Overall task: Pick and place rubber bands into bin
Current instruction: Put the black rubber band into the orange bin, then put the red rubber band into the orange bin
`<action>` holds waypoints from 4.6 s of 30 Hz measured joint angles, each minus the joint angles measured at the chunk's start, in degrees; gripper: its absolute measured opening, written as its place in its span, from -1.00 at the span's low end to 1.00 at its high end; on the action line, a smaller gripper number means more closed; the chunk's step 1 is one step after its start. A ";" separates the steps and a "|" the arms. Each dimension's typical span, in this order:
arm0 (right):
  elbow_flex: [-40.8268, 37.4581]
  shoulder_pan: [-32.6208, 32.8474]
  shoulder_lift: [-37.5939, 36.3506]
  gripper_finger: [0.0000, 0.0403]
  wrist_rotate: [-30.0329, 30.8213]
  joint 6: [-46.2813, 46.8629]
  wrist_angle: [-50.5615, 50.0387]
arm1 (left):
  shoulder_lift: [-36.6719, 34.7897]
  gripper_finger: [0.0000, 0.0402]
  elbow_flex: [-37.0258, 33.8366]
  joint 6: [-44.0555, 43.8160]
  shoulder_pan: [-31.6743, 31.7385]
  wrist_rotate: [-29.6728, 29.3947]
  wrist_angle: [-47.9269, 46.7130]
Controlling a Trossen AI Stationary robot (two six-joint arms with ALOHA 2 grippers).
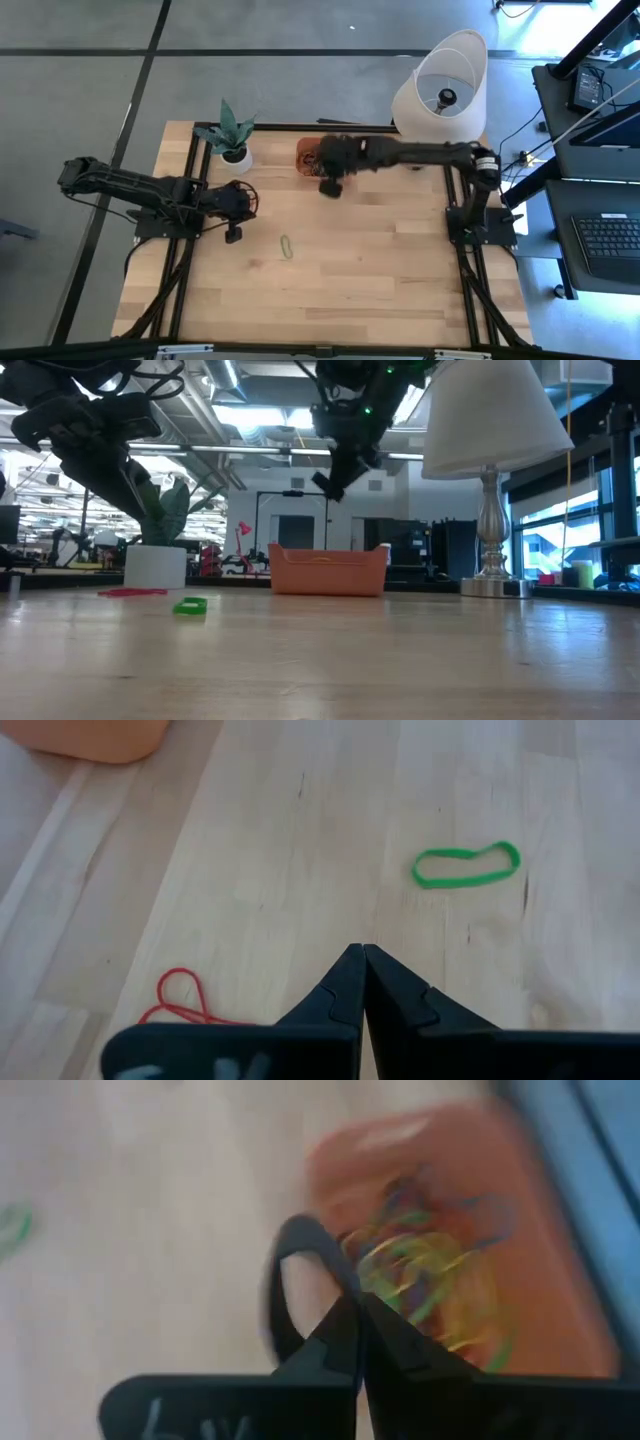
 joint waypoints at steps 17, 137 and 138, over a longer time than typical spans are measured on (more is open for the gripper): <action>14.21 -12.57 16.76 -0.99 -0.75 1.89 -10.32 | 0.00 -0.98 0.00 -0.26 0.07 -0.94 0.47; -73.63 26.23 -82.08 -0.94 0.92 30.03 15.19 | 34.83 -0.99 34.49 -23.07 10.92 -13.03 -20.51; -74.03 26.23 -82.12 -0.94 0.94 30.02 15.19 | 35.34 -0.99 36.86 -21.75 11.28 -13.84 -21.38</action>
